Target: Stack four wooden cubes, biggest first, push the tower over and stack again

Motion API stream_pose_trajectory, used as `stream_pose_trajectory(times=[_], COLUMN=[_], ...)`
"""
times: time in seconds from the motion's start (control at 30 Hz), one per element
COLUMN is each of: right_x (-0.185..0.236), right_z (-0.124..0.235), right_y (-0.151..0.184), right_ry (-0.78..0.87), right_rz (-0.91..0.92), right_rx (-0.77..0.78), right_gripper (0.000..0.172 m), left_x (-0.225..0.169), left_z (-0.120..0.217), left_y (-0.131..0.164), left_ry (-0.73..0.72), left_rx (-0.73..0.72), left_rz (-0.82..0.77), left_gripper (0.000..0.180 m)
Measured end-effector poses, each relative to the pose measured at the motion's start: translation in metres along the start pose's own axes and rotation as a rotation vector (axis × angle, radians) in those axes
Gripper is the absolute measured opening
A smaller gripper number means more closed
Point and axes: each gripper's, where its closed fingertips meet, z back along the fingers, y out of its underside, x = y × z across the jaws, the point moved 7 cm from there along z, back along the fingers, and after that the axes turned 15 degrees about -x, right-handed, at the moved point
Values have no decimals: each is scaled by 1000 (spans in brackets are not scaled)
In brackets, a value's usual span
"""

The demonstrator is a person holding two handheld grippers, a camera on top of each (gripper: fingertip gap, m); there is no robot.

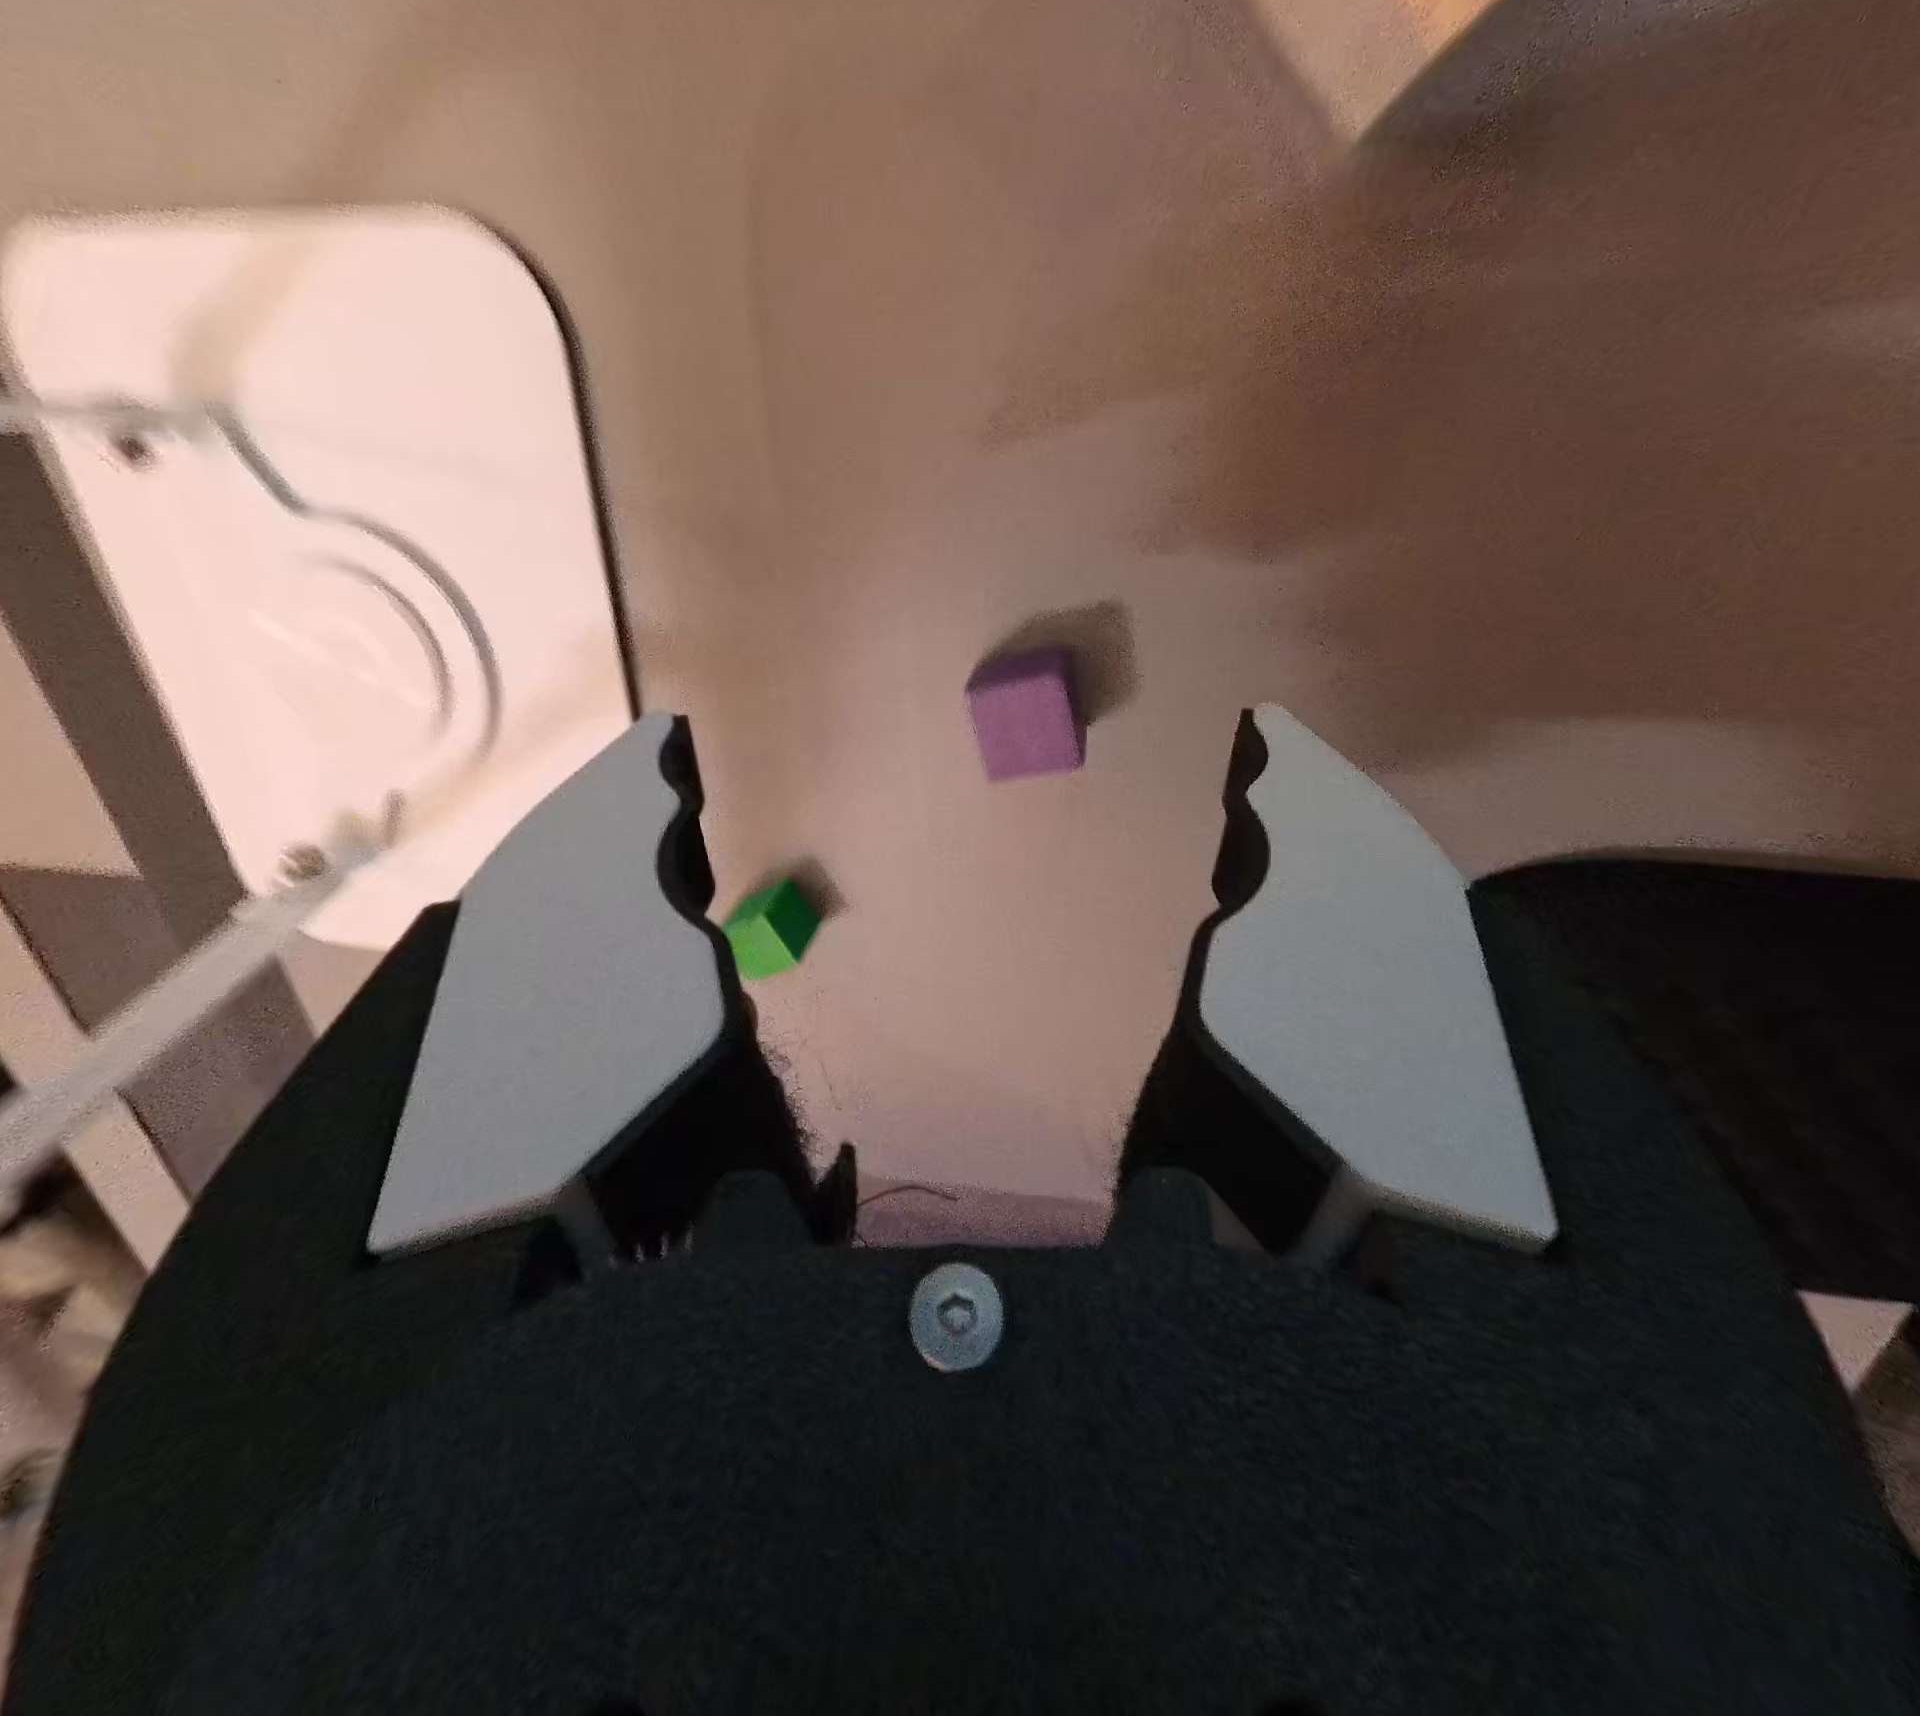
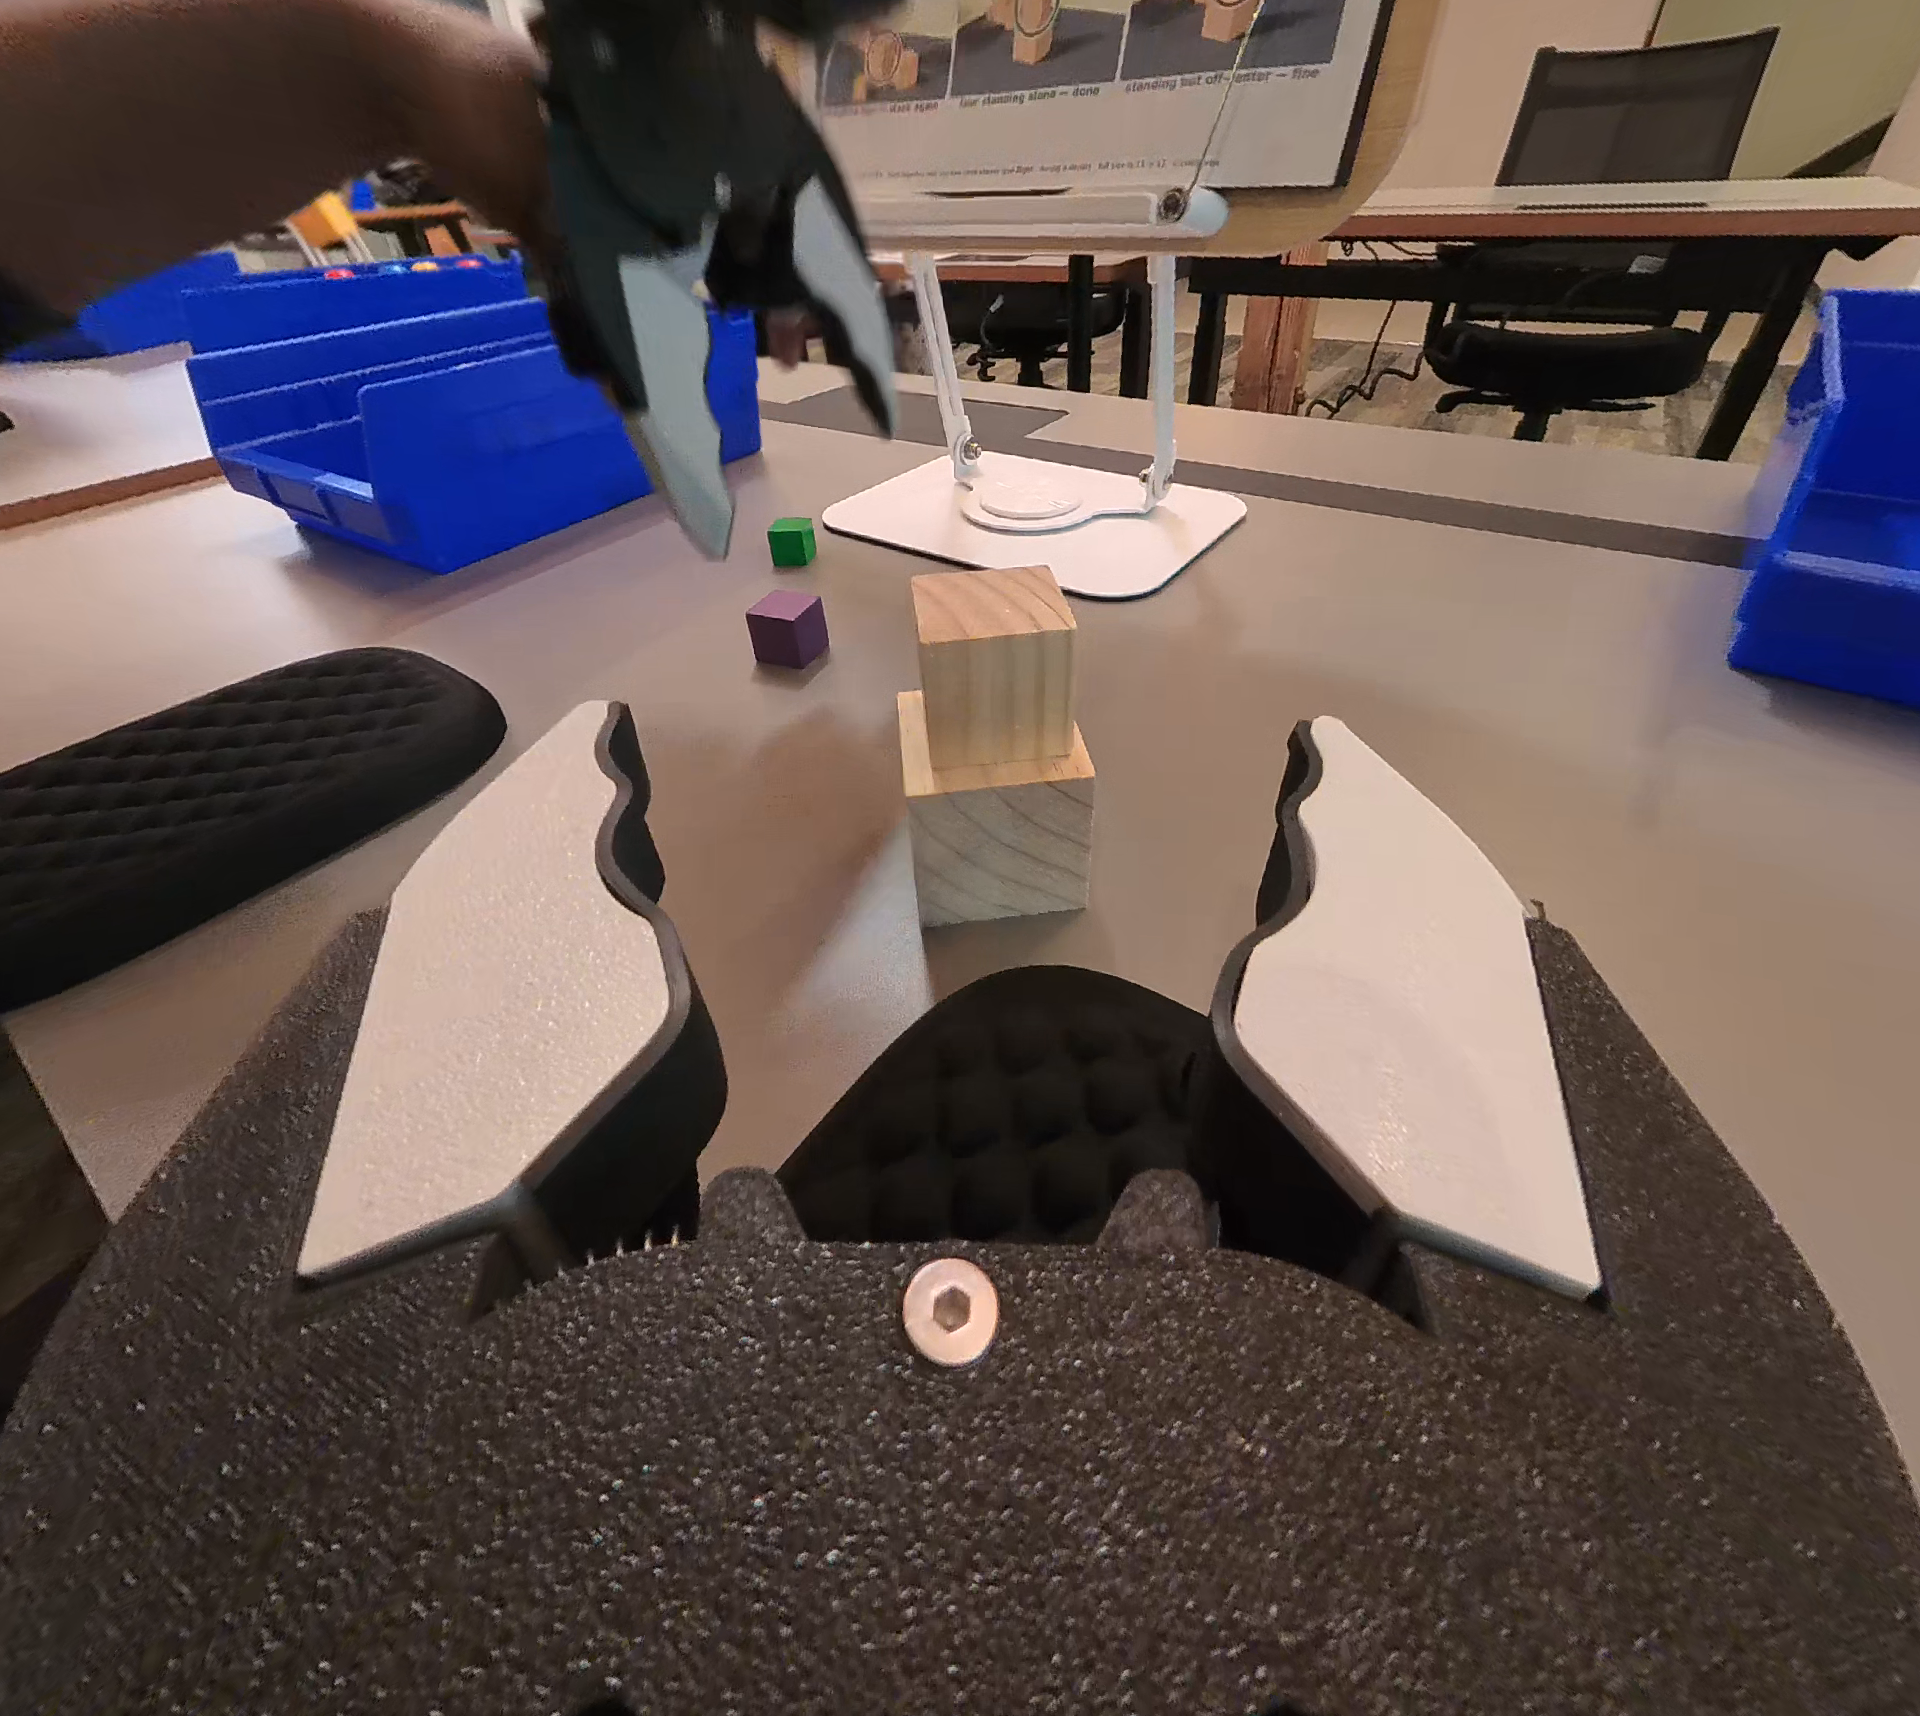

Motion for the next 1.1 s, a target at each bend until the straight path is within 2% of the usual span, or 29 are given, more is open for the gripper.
stream_pose_trajectory(times=[0.1, 0.2, 0.3, 0.5, 0.6, 0.67, 0.83, 0.97, 1.1], right_x=[0, 0, 0, -1, -1, -1, 0, 0, 1], right_z=[0, 0, 0, 1, 1, 1, 1, 1, 1], right_y=[0, 0, 0, 0, 0, 0, 0, 0, 0], right_ry=[-1, 0, 1, 3, 3, 2, 1, -3, -6], right_rz=[4, 0, -3, -3, -2, -2, -3, 3, 4], right_rx=[5, 1, -1, -6, -7, -6, -3, -2, -5], right_gripper=[113, 113, 113, 113, 112, 112, 112, 112, 111], left_x=[-1, -7, -8, -9, -9, -9, -14, -26, -35], left_z=[-15, -25, -33, -39, -38, -35, -4, 26, 35], left_y=[24, 31, 38, 42, 41, 40, 6, -46, -94], left_ry=[-16, 26, 36, 81, 94, 100, 128, 193, 252], left_rx=[47, 4, 20, 3, 3, 0, -49, -106, -142], left_rz=[65, 130, 154, 175, 169, 140, -65, -316, -511], left_gripper=[88, 70, 64, 47, 26, 25, 25, 25, 25])
